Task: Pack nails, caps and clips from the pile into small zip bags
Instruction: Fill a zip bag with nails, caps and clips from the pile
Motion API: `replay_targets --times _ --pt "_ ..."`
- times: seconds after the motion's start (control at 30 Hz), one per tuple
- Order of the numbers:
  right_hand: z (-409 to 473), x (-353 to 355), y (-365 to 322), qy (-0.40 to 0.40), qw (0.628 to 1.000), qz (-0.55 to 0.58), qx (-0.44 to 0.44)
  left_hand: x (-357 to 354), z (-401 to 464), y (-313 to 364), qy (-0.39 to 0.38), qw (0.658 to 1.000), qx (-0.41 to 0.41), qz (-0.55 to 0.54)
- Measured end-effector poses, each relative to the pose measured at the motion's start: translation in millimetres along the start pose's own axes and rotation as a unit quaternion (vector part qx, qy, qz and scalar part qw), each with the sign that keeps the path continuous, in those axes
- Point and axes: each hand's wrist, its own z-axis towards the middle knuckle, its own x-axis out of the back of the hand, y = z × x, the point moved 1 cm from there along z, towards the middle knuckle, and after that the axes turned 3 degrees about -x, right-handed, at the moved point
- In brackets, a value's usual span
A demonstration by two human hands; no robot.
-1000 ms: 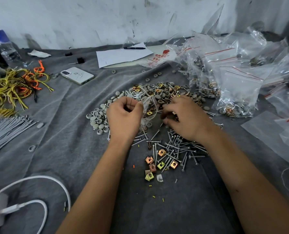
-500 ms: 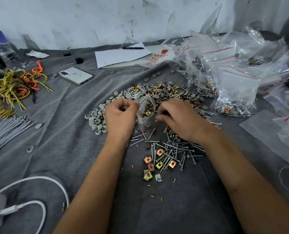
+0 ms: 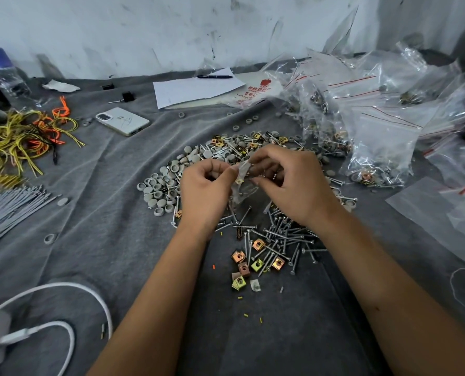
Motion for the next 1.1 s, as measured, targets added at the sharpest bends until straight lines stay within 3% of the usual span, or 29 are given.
replay_targets --times 0.27,0.37,0.47,0.63,0.73,0.83,0.93,1.1 --pt "1.9 8.5 1.8 0.091 0.996 0.010 -0.009 5.6 5.7 -2.5 0.044 0.997 0.040 -0.054" --pt "0.9 6.3 3.5 -0.041 0.999 -0.034 -0.004 6.9 7.0 -2.6 0.065 0.994 0.044 -0.070" --pt "-1.1 -2.6 4.6 -0.198 0.971 -0.129 0.021 7.4 7.5 -2.7 0.086 0.992 0.050 -0.082" --pt "-0.6 -4.7 4.6 -0.259 0.952 -0.160 0.022 6.7 6.0 -2.5 0.083 0.993 0.038 -0.071" --pt "-0.8 -1.7 -0.5 -0.230 0.972 -0.041 0.002 6.8 4.1 -2.3 0.076 0.996 0.022 -0.051" --pt "-1.6 4.9 -5.4 -0.110 0.983 0.147 -0.010 4.5 1.4 -0.5 0.060 0.998 0.000 -0.037" --pt "0.8 7.4 -0.8 -0.001 0.997 0.080 0.018 1.1 -1.5 3.3 0.051 0.999 -0.014 0.008" --pt "-0.9 2.6 0.3 -0.018 0.999 0.035 0.019 -2.4 -4.5 5.6 0.036 0.999 -0.034 0.016"
